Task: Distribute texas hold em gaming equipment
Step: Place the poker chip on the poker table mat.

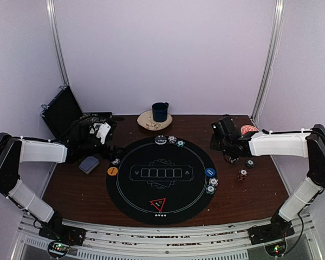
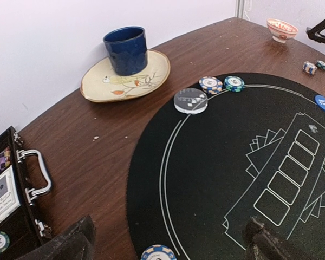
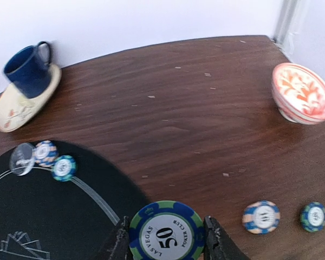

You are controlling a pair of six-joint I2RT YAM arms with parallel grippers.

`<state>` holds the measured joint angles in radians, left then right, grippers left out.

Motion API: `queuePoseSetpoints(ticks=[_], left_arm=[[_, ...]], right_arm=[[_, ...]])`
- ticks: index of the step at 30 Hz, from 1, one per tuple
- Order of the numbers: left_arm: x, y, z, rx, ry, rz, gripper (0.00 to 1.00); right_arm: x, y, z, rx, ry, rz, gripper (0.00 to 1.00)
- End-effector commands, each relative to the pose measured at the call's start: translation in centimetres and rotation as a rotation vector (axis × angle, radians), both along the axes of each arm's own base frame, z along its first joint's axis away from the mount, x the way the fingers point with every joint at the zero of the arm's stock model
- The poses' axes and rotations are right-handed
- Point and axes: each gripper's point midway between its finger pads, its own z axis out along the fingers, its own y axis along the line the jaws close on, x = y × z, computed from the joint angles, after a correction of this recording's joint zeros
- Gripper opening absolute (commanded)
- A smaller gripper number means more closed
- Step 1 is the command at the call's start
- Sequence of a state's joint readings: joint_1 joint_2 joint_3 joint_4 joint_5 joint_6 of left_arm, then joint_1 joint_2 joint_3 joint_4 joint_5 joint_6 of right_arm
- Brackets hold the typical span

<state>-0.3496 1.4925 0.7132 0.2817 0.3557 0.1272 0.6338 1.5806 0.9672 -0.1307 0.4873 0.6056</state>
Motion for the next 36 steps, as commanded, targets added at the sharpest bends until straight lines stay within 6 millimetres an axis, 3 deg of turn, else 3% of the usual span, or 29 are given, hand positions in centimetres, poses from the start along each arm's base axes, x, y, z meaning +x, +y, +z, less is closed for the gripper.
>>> queuePoseSetpoints(ticks=[1,10,15,19,25,30,36], left_arm=[[1.7,1.7,3.5,-0.033,-0.08,0.094,0.98],[3.0,5.0,5.1,-0.071,-0.119,0.244,0.98],[3.3,6.0,5.5,-0.085,-0.128,0.288,0.98],[3.4,6.4,5.7,-0.09,-0.134,0.304,0.98],[3.4,6.2,5.5,-0.093,-0.123,0.294,0.98],[3.5,6.0,5.0,-0.091,-0.108,0.283,0.98],[3.6,5.7,4.7,-0.087,-0.094,0.267,0.98]], right_arm=[[1.4,7.4,-0.1,-0.054,0.011,0.156,0.33],[3.4,24.8,-3.3,-0.081,0.05,0.464,0.34],[2.8,31.0,-5.2,-0.066,0.07,0.572,0.34],[2.3,33.2,-6.9,-0.058,0.089,0.61,0.34],[1.3,33.8,-9.5,-0.064,0.124,0.638,0.34],[0.8,33.8,-10.4,-0.075,0.14,0.65,0.37],[0.0,33.3,-11.4,-0.092,0.175,0.67,0.54]])
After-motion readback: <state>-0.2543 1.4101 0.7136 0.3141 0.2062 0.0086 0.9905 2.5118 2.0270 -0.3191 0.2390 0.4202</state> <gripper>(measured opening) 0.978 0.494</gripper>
